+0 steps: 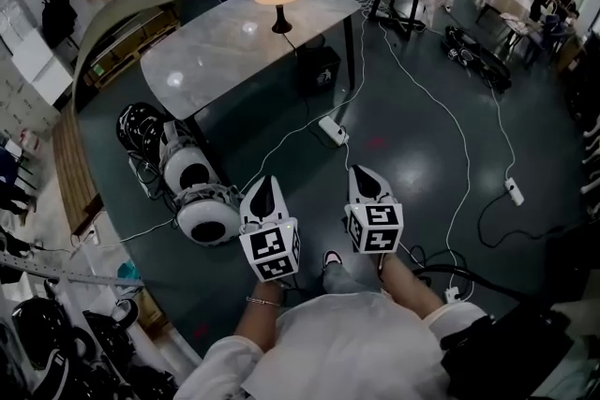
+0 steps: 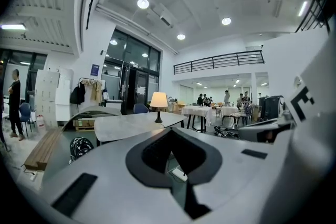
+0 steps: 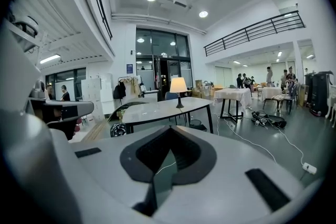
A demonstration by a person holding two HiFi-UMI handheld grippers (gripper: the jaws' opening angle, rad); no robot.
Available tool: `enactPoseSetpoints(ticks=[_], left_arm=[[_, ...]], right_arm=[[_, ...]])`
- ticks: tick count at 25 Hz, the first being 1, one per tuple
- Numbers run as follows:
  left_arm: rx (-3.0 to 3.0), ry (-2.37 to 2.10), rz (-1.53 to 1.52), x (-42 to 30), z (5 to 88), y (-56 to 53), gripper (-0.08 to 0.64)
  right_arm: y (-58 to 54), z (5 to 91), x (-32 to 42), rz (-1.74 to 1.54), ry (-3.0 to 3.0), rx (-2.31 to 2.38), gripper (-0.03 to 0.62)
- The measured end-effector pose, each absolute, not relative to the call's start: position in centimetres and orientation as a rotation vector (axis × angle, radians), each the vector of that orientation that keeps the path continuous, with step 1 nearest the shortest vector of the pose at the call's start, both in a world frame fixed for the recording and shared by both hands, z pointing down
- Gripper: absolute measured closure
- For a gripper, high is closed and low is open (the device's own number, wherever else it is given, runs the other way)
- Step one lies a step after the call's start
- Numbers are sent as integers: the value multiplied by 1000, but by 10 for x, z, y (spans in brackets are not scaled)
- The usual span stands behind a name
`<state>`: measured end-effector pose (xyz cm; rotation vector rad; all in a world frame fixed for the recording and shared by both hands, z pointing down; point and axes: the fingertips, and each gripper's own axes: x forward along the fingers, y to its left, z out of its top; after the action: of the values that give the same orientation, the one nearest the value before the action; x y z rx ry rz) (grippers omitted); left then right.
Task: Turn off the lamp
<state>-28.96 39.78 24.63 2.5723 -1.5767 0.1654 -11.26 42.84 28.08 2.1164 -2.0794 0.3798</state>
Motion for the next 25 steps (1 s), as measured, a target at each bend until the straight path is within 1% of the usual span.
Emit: enactPoseSetpoints(ticks=[5, 18, 25], left_arm=[[2564, -1603, 164, -260, 241, 359, 566], [2534, -1622, 256, -184, 257, 276, 566], [2526, -1631, 326, -168, 266, 245, 566]], right_arm=[[383, 275, -82, 373, -2098, 2099, 594], [298, 294, 3, 432, -2086, 2080, 594], [264, 302, 37, 471, -2061, 2100, 594]])
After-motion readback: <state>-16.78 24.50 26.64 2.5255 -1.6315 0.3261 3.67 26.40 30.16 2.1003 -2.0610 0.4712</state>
